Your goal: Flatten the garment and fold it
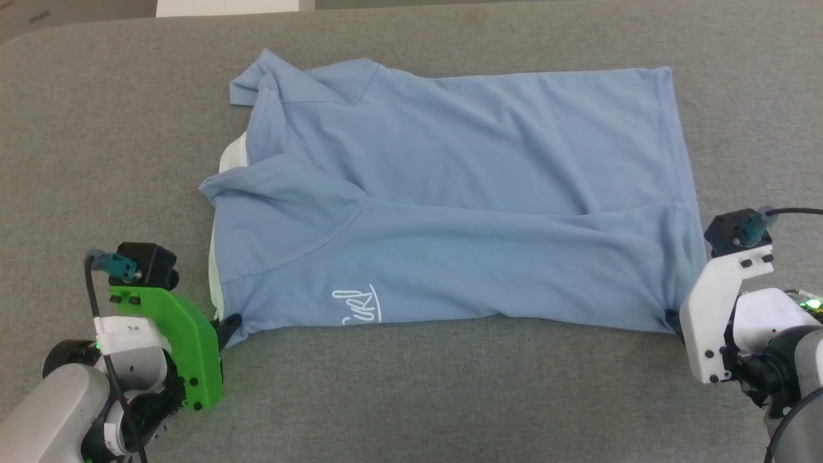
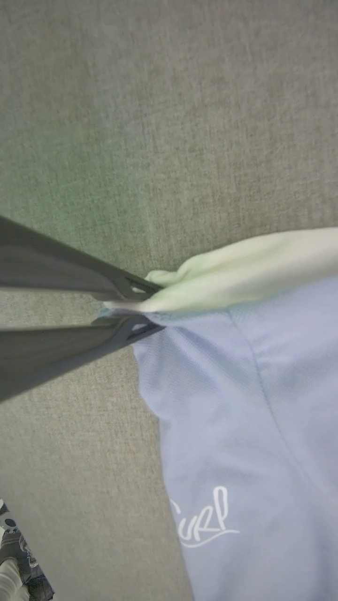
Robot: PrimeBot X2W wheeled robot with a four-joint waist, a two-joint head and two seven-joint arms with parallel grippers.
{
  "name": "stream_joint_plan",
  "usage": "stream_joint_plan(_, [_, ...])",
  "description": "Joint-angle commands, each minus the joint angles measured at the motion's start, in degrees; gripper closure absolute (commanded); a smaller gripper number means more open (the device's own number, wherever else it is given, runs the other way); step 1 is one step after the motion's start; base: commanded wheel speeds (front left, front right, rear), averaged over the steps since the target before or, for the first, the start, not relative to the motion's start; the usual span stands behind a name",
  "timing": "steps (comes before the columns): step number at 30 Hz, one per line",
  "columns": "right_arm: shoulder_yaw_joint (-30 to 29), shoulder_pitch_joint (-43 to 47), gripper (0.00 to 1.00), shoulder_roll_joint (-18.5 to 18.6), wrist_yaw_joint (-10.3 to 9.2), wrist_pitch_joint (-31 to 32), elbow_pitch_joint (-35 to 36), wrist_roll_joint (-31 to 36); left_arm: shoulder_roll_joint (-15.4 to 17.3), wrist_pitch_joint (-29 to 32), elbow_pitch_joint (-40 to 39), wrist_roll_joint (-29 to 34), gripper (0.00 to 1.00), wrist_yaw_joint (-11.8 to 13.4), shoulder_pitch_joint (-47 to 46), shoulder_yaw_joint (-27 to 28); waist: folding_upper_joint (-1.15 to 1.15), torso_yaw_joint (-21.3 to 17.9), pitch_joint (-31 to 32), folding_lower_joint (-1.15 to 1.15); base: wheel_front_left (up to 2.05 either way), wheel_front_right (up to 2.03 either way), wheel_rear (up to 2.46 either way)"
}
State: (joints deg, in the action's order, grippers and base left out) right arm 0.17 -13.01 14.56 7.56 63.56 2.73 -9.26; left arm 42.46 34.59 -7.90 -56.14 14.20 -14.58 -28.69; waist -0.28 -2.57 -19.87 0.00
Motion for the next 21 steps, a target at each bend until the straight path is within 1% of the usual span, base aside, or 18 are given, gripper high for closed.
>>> stream_joint_plan(1, [0.85,-0.2,0.0,0.01,-0.08,1.76,-1.07,0.24,0.68,-0.38,0.01,-0.37,1.0,0.55,0.94,0.27,0.28,0.64,-0.67,0.0,0.0,0.0,0.0])
stream_joint_plan(4, [0.44,0.06,0.0,-0.75,-0.08,4.56,-1.69,-0.67,0.98,-0.44,-0.36,-0.6,1.0,0.75,1.34,0.56,0.28,0.71,-0.71,0.0,0.0,0.0,0.0])
stream_joint_plan(5, [0.18,-0.03,0.69,-0.87,-0.08,4.7,-1.52,-0.77,1.03,-0.46,-0.47,-0.72,1.0,0.8,1.46,0.65,0.28,0.72,-0.7,0.0,0.0,0.0,0.0])
stream_joint_plan(6, [-0.28,-0.12,1.0,-1.11,-0.08,4.88,-1.45,-1.07,1.2,-0.54,-0.52,-0.74,1.0,0.88,1.6,0.79,0.28,0.69,-0.65,0.0,0.0,0.0,0.0])
stream_joint_plan(10, [-2.09,-0.76,1.0,-1.23,-0.08,4.45,-0.67,-1.69,1.62,-0.78,-0.46,-1.15,1.0,1.02,2.13,1.34,0.28,0.57,-0.14,0.0,0.0,0.0,0.0])
stream_joint_plan(13, [-3.58,-1.4,1.0,-1.23,-0.08,2.79,0.15,-2.17,1.73,-1.04,-0.96,-1.47,1.0,1.62,2.59,1.89,0.28,0.54,0.81,0.0,0.0,0.0,0.0])
stream_joint_plan(18, [-6.31,-1.11,1.0,-0.96,-0.08,0.34,1.91,-4.24,1.97,-1.81,-1.93,-2.16,1.0,2.49,3.56,3.1,0.28,0.85,4.04,0.0,0.0,0.0,0.0])
stream_joint_plan(21, [-7.15,0.74,1.0,0.22,-0.08,0.67,3.11,-5.23,2.66,-1.76,-2.8,-2.32,1.0,3.07,4.79,3.37,0.28,0.86,5.96,0.0,0.0,0.0,0.0])
